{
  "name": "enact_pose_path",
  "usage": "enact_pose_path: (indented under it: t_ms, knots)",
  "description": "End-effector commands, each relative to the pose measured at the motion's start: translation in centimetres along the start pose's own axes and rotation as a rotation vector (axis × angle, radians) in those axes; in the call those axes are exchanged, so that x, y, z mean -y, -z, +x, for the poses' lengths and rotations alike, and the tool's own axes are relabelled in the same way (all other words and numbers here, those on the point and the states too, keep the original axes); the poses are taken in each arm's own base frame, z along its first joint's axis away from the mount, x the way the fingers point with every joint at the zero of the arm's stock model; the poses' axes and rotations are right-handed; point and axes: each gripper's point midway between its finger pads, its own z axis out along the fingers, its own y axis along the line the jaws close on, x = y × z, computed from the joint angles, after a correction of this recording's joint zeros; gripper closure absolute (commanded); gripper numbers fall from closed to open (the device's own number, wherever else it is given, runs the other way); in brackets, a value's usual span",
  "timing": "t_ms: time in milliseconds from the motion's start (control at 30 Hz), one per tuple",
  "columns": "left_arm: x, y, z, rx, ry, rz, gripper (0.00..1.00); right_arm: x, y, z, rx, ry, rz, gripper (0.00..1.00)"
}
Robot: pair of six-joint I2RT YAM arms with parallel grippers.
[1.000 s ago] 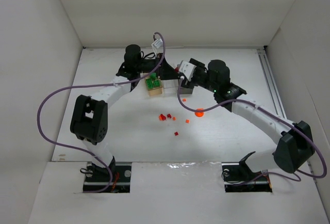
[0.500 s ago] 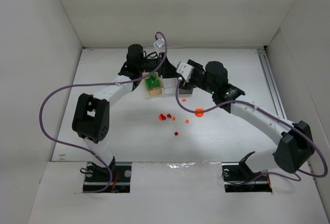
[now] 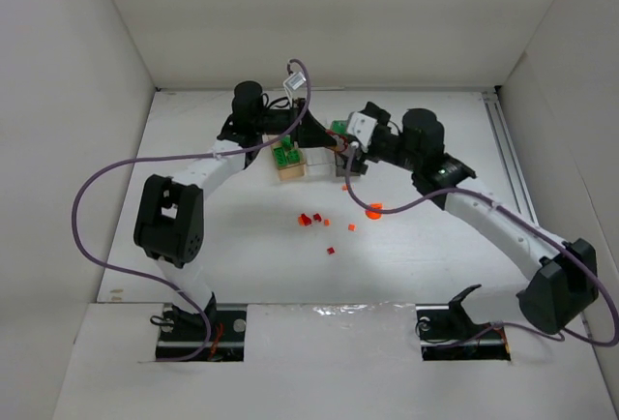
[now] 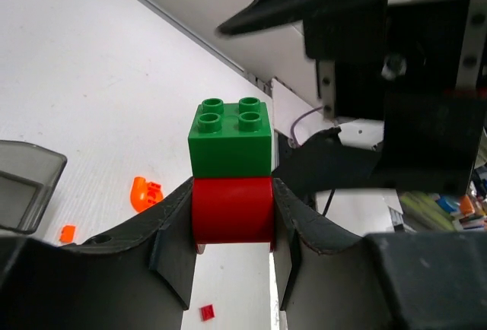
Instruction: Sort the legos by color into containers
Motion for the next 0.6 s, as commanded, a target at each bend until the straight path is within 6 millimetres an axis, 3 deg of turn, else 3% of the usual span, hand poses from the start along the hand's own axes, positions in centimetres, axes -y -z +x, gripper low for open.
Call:
enact_pose_path:
  t_ms: [0,67,200,233,300,333,367,433,467,500,533,567]
  knots:
    - [0.5,1.6,-0.5,-0.024,-0.079,0.058,1.00,3.2,4.4,-5.4,0.184,0.064,-0.023,0.00]
    - [0.8,2.1,-0.2,-0.044,-0.101,0.084,1.00,2.3,6.4,-5.0,0.191,0.051,-0.084,0.00]
    - [1.7,2.6,1.2,-0.095,-0.172,0.157,1.00,0.8,9.5,-0.7,0.159,-0.076,-0.235,0.02]
    - [1.7,2.7,1.7,-0.106,-0.194,0.173,1.00,1.5,10.0,-1.0,0.174,-0.093,-0.249,0.04]
    - [2.3,2.8,2.8,-0.132,-0.215,0.213,1.00,0.7,9.8,0.6,0.175,-0.221,-0.347,0.15]
    - [2.3,2.8,2.9,-0.136,-0.233,0.222,1.00,0.9,10.0,-0.9,0.243,-0.239,-0.404,0.19]
    - [2.1,2.8,3.2,-0.136,-0.238,0.222,1.00,0.4,8.8,0.3,0.248,-0.320,-0.469,0.25]
    - [2.3,2.7,3.9,-0.155,-0.253,0.255,1.00,-1.1,8.4,-0.4,0.305,-0.437,-0.593,0.27]
    - [2.2,2.3,4.2,-0.162,-0.244,0.263,1.00,-0.8,7.9,-0.8,0.327,-0.450,-0.622,0.29]
    - [2.4,2.4,4.4,-0.170,-0.244,0.275,1.00,-1.3,7.2,0.1,0.333,-0.519,-0.661,0.31]
    - [2.3,1.9,4.9,-0.180,-0.232,0.287,1.00,-0.3,6.8,-0.5,0.373,-0.476,-0.653,0.33]
    - [2.4,1.5,5.0,-0.179,-0.241,0.286,1.00,-1.2,6.4,-1.1,0.388,-0.501,-0.693,0.36]
